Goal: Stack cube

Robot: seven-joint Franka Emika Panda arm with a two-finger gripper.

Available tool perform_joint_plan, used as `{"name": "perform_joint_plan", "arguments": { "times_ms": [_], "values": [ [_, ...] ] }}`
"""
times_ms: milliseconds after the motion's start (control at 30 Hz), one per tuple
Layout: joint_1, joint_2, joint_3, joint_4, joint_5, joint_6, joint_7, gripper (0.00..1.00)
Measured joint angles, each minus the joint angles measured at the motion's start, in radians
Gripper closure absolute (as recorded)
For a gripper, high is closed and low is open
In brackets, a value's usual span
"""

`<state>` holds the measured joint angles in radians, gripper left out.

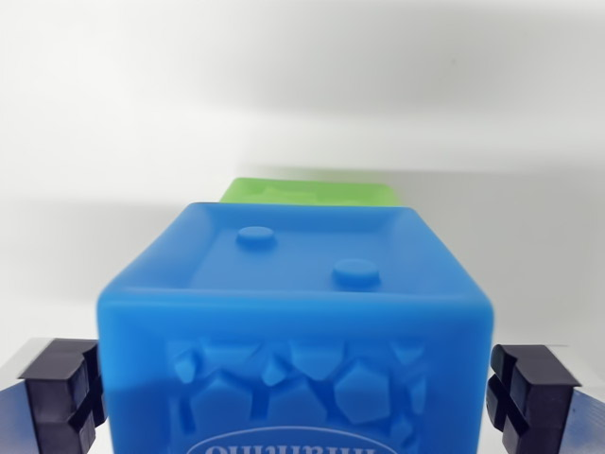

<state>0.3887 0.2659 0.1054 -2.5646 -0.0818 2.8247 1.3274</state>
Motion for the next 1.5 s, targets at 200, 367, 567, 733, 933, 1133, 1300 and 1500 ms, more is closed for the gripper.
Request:
{"name": "perform_joint_plan", "arguments": {
  "times_ms": [200,367,567,733,933,1133,1300,1500],
  "values": [
    [0.0,-0.012,0.001,-0.001,0.002,-0.008,-0.001,0.0],
    [-0.001,-0.04,0.004,-0.004,0.012,-0.032,-0.008,0.0],
    [-0.001,-0.082,0.007,-0.008,0.027,-0.069,-0.018,0.0],
    [-0.001,-0.123,0.01,-0.012,0.042,-0.105,-0.029,0.0],
    [-0.001,-0.182,0.012,-0.014,0.059,-0.161,-0.042,0.0],
    [0.0,-0.243,0.013,-0.013,0.075,-0.221,-0.053,0.0],
    [0.001,-0.299,0.014,-0.006,0.086,-0.283,-0.061,0.0],
    [0.001,-0.355,0.014,0.007,0.096,-0.353,-0.069,0.0]
  ]
}}
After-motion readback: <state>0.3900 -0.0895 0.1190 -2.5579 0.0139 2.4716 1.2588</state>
